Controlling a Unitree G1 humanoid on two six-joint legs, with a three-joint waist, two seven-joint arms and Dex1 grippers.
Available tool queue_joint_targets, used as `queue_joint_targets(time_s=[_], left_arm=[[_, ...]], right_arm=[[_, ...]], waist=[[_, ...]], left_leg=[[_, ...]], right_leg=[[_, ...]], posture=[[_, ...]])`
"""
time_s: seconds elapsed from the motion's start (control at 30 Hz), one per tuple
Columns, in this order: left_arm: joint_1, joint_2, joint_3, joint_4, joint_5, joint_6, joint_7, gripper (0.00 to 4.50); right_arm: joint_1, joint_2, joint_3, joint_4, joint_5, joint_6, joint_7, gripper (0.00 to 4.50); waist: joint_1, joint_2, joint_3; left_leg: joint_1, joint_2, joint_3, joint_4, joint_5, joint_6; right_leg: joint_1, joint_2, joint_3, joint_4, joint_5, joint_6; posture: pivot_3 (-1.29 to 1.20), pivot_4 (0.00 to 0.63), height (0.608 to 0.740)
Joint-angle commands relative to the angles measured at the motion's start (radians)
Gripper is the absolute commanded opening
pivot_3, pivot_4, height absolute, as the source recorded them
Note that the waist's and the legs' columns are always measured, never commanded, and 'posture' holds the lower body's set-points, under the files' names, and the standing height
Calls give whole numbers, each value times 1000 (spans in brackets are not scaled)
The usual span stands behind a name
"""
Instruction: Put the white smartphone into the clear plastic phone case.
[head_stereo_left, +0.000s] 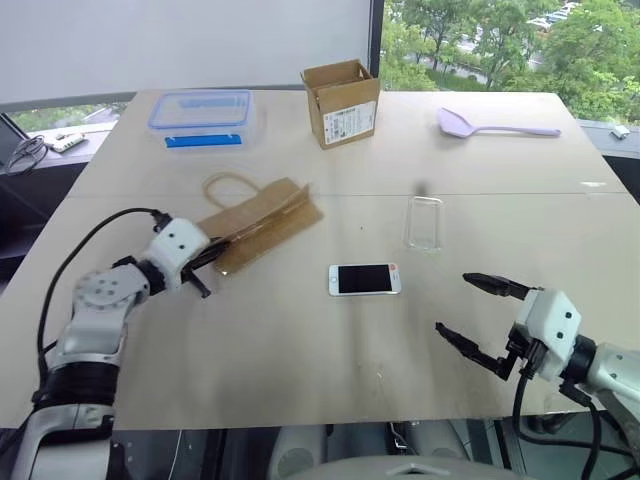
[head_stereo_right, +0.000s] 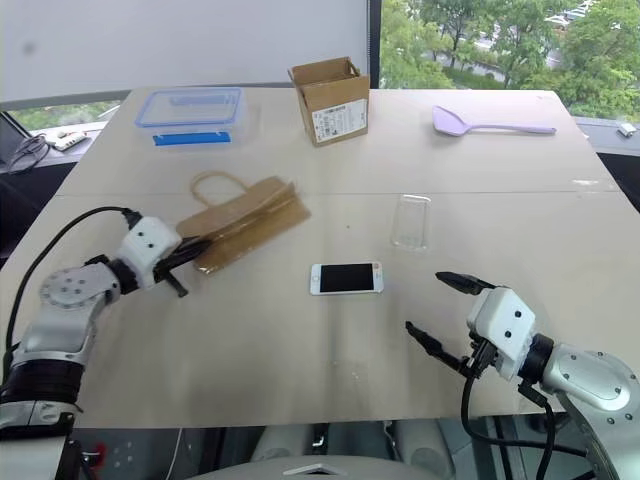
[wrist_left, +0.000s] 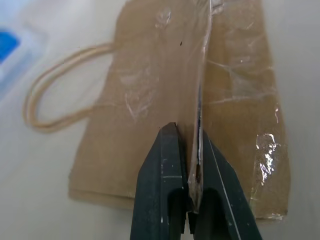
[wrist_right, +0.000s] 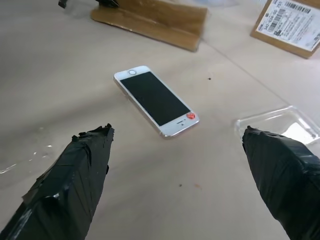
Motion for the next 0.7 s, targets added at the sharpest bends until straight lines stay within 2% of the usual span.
queue_joint_targets(time_s=[0.03,0.17,0.23,0.33,0.5,0.7], left_arm=[[29,13,57,-173,-191,168,-100,1611],[88,36,42,-402,-381,407,-190,3646],[80,21,14,-459,-400,464,-175,4389],[50,-22,-37,-497,-389,490,-145,4389],[-13,-104,-147,-498,-266,433,-63,4389],[-106,-142,-289,-459,-179,458,-75,4389]], right_arm=[[-10,-10,-7,-3,20,-12,15,4500],[8,-15,-22,-8,25,-11,22,4500],[17,-15,-32,-18,26,-7,16,4500],[31,-11,-46,-34,35,16,-6,4500],[46,1,-40,-62,5,50,-71,4500],[53,4,-28,-84,1,79,-99,4500]], waist=[[3,0,0],[9,0,0],[11,0,0],[13,0,0],[12,0,0],[11,0,0]], left_leg=[[0,0,0,0,0,0],[0,1,0,0,0,0],[0,1,0,0,0,0],[1,-2,0,0,0,0],[1,-2,0,1,0,0],[0,-3,0,1,0,0]], right_leg=[[0,0,0,0,0,0],[0,-1,0,0,0,-1],[0,-1,0,0,0,-1],[0,0,0,0,0,0],[1,1,1,1,0,0],[1,2,1,1,0,0]], posture=[[0,150,740],[0,150,740],[0,150,740],[0,150,740],[0,150,740],[0,150,740]])
